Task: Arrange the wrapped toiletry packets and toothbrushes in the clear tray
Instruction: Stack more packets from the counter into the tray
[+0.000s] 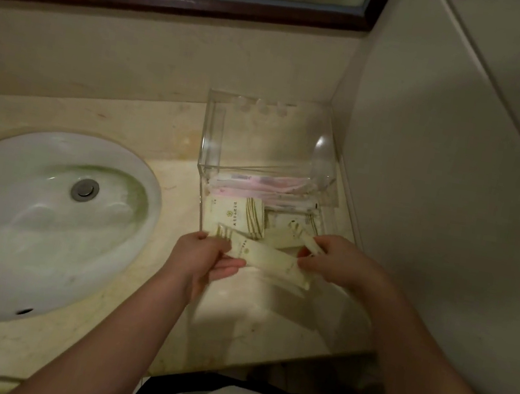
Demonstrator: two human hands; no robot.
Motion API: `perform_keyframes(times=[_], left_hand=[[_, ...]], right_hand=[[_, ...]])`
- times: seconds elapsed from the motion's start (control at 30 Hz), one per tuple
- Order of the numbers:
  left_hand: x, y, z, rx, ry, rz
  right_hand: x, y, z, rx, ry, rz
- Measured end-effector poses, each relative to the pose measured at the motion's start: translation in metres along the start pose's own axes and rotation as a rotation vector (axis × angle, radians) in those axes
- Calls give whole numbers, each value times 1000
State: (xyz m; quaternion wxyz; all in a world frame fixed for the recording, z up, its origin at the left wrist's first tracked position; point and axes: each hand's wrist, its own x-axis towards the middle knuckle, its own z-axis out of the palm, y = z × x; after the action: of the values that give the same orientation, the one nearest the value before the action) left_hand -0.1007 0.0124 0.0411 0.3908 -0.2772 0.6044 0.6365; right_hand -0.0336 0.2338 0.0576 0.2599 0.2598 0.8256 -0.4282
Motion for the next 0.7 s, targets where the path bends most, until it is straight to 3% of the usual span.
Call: perform_keyframes(times=[0.17,0.3,0.47,0.7], left_hand=[[-8,3,7,575,-72,-89],[0,10,18,806,-40,-108],[12,13,27,975,-2,-68],[29,13,23,1064,122,31]], right_hand=[[26,4,-8,-60,247,79],[47,2,2,-214,389,99],[50,-5,16,-376,521,111],[54,-7,21,-335,587,83]])
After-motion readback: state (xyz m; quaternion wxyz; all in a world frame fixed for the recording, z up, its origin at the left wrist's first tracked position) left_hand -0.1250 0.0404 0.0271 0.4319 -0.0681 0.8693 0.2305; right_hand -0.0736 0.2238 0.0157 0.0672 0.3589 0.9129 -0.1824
